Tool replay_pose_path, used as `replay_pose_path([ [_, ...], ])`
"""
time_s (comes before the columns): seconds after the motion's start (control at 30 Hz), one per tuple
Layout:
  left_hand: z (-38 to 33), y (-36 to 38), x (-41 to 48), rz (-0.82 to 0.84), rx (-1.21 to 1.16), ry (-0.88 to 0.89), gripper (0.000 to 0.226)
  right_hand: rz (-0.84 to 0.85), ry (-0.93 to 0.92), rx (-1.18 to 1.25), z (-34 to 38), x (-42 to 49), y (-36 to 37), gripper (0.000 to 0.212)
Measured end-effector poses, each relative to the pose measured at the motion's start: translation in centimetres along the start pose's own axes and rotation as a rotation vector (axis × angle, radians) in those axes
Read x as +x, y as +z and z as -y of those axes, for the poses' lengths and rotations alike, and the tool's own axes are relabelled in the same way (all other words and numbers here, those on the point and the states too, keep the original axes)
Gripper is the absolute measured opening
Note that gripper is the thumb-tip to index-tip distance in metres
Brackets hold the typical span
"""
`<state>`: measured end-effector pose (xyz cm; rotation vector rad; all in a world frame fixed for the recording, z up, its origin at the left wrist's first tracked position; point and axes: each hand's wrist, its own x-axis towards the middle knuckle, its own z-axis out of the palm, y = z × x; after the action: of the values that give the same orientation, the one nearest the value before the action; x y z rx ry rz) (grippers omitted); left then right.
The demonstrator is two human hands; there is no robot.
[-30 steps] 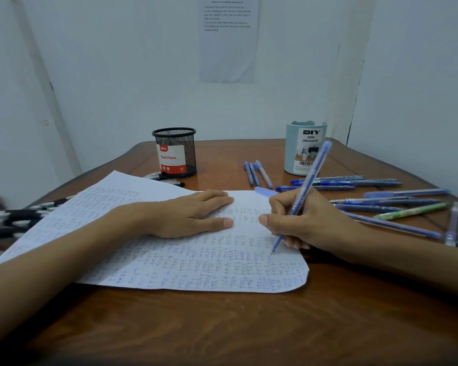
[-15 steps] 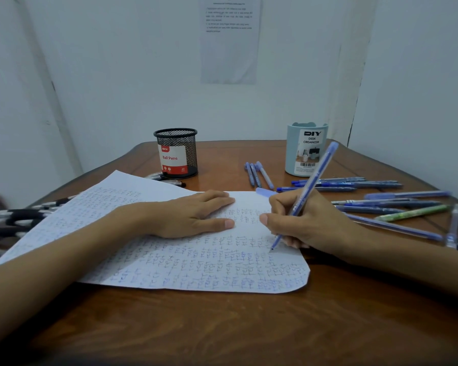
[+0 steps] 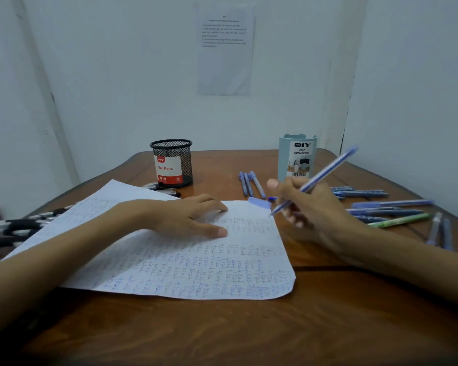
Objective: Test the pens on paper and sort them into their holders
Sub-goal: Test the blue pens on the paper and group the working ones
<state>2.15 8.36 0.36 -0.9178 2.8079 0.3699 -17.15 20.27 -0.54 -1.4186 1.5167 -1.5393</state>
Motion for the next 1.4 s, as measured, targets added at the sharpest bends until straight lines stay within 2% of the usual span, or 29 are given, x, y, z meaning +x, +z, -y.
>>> replay_pose_path([
  [0.1, -0.8, -1.2, 1.1, -0.060, 0.095, -0.045, 0.067, -0.157, 0.029, 0.087, 0.0, 1.6, -1.8, 0.039],
  [0.17, -1.9, -1.8, 2.3, -0.167, 0.104, 0.016, 0.056, -0.204, 0.071, 0.132, -0.2, 2.3, -2.8, 0.041],
  [0.23, -3.1, -1.8, 3.5, -0.227, 0.063, 0.113, 0.046, -0.220, 0.112, 0.071, -0.4, 2.8, -3.4, 0.034],
  [0.4, -3.9, -0.5, 6.4, -0.391, 0.141, 0.290, 0.031, -0.090, 0.123, -0.068, -0.7, 2.9, -3.7, 0.007],
  [0.5, -3.6, 0.3, 6.9, -0.575, 0.116, 0.352, 0.023, -0.043, 0.083, -0.123, -0.6, 2.8, -3.8, 0.008],
  [0.57, -3.3, 0.6, 6.8, -0.635, 0.034, 0.362, 0.018, -0.023, 0.053, -0.139, -0.7, 2.9, -3.9, 0.010],
  [0.67, -2.7, 0.7, 6.8, -0.661, -0.151, 0.357, 0.012, 0.005, 0.007, -0.142, -0.7, 3.0, -3.9, 0.014],
  [0.77, -2.4, 0.9, 6.8, -0.672, -0.332, 0.279, 0.014, 0.017, -0.050, -0.154, -0.5, 3.0, -3.8, 0.018],
  [1.1, -2.6, 1.1, 6.8, -0.593, -0.361, 0.243, 0.018, 0.006, -0.168, -0.201, -1.0, 3.1, -3.6, 0.021],
  [1.3, -2.9, 1.1, 6.6, -0.582, -0.398, 0.285, 0.011, 0.064, -0.179, -0.189, -1.5, 3.2, -3.4, 0.017],
  [1.4, -3.6, 1.5, 6.5, -0.616, -0.405, 0.363, 0.010, 0.098, -0.169, -0.157, -1.7, 3.2, -3.3, 0.038],
])
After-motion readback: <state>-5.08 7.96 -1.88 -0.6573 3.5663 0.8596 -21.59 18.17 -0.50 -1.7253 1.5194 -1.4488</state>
